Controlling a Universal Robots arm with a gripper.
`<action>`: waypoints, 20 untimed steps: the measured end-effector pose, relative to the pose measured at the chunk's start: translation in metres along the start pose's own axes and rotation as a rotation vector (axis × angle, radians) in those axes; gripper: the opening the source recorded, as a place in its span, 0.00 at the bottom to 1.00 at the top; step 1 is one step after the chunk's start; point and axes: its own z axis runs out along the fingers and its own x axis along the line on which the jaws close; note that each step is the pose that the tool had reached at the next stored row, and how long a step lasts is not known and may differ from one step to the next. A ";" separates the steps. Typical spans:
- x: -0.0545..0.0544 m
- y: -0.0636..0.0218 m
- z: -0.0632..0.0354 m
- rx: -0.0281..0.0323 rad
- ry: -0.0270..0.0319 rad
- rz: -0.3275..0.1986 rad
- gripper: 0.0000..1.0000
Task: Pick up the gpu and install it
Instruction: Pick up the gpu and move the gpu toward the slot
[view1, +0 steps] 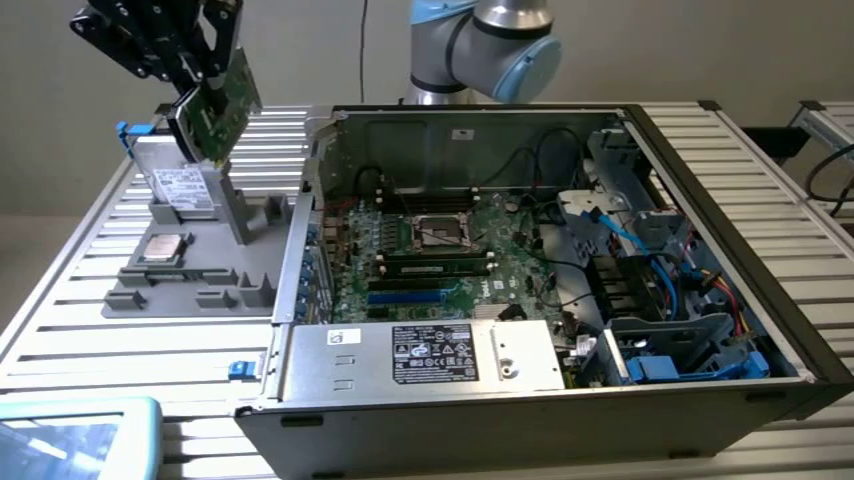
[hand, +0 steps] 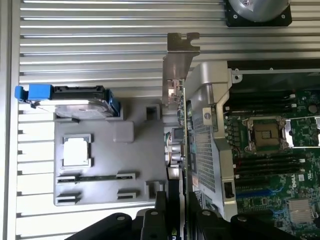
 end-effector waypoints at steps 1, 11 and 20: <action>-0.002 -0.0004 -0.0031 -0.0013 0.0013 0.000 0.27; -0.020 -0.0055 -0.0160 -0.0118 0.0355 0.006 0.27; -0.052 -0.0095 -0.0185 -0.0134 0.0450 0.007 0.27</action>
